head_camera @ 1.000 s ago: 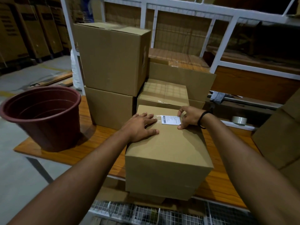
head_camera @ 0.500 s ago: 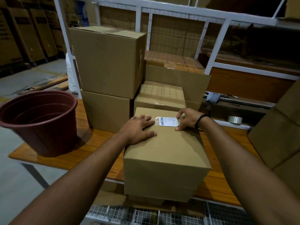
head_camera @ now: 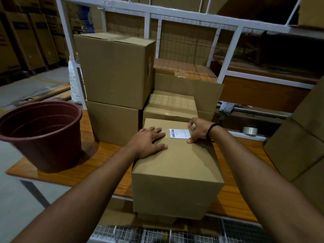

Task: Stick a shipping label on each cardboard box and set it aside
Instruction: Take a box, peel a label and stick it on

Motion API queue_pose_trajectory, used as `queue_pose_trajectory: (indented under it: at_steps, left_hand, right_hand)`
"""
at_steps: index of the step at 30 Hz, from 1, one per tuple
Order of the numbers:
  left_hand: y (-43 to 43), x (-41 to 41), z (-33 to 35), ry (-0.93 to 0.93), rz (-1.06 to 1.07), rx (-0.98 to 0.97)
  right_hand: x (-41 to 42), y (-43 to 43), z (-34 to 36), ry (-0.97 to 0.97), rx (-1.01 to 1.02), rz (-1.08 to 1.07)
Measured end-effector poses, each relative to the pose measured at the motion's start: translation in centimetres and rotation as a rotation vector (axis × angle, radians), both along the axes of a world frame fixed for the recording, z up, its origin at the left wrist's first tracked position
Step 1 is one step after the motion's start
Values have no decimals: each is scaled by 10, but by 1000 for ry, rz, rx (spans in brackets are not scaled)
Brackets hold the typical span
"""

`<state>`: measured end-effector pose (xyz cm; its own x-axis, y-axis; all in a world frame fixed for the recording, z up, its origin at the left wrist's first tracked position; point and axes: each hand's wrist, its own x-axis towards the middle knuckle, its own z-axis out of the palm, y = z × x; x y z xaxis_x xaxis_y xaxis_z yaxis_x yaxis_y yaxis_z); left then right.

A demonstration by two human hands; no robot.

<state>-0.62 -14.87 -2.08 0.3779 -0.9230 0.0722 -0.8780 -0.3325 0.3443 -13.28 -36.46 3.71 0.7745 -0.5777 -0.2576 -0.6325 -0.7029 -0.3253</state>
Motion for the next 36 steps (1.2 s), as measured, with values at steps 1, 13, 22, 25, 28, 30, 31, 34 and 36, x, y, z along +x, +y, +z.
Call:
queue_pose_trajectory:
  at_steps: [1, 13, 22, 25, 28, 30, 31, 34, 36]
  left_hand:
    - [0, 0, 0, -2, 4, -5]
    - [-2, 0, 0, 8, -3, -6]
    - [-4, 0, 1, 14, 11, -17]
    - [-5, 0, 1, 6, 2, -12]
    - [-4, 0, 0, 4, 0, -22]
    - [-4, 1, -1, 5, -2, -27]
    - [-4, 1, -1, 4, -3, -27]
    - [-3, 3, -3, 7, 0, -35]
    - [-2, 3, -3, 10, -4, -36]
  right_hand:
    - [0, 0, 0, -1, 0, -12]
    - [-2, -5, -3, -51, 118, -45]
    - [-2, -8, -3, -49, 150, -45]
    - [-3, -8, -2, -37, 166, -55]
    - [-3, -9, -2, -37, 178, -69]
    - [-3, -9, -1, -45, 186, -69]
    - [-3, -9, -1, -52, 183, -69]
    - [-3, -9, 1, -80, 117, -31]
    - [-1, -6, 2, -129, 68, 36]
